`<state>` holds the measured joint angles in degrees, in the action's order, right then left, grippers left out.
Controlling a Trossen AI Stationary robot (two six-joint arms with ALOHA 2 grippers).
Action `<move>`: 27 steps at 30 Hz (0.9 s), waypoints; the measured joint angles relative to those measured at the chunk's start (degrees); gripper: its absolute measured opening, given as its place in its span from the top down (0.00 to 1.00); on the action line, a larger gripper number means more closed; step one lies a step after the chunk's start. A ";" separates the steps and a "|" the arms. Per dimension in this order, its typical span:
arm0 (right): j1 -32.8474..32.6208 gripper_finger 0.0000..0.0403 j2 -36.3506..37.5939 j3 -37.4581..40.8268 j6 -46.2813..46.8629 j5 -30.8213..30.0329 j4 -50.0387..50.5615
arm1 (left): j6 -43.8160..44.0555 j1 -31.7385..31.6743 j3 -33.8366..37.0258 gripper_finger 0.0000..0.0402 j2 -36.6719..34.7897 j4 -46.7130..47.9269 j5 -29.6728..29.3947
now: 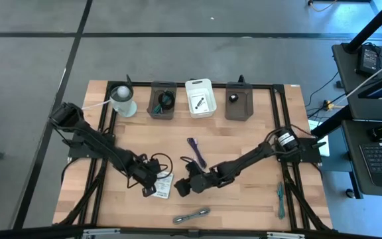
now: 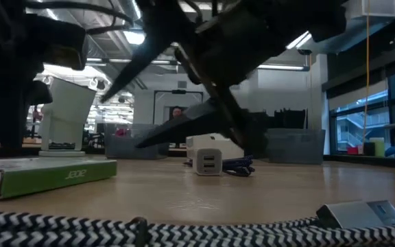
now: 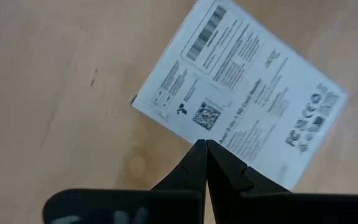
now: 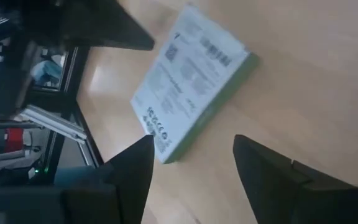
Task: Pick and place items into bin
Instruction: Put the white card reader box into the white bin
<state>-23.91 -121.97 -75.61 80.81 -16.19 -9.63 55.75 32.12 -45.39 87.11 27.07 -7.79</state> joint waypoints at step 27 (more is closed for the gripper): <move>1.50 0.44 -8.10 -8.39 2.67 6.16 2.04 | 1.61 0.93 -0.04 0.99 4.18 -1.58 0.08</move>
<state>-22.41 -130.07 -84.00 83.47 -10.02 -7.58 57.35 33.05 -45.43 91.29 25.49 -7.71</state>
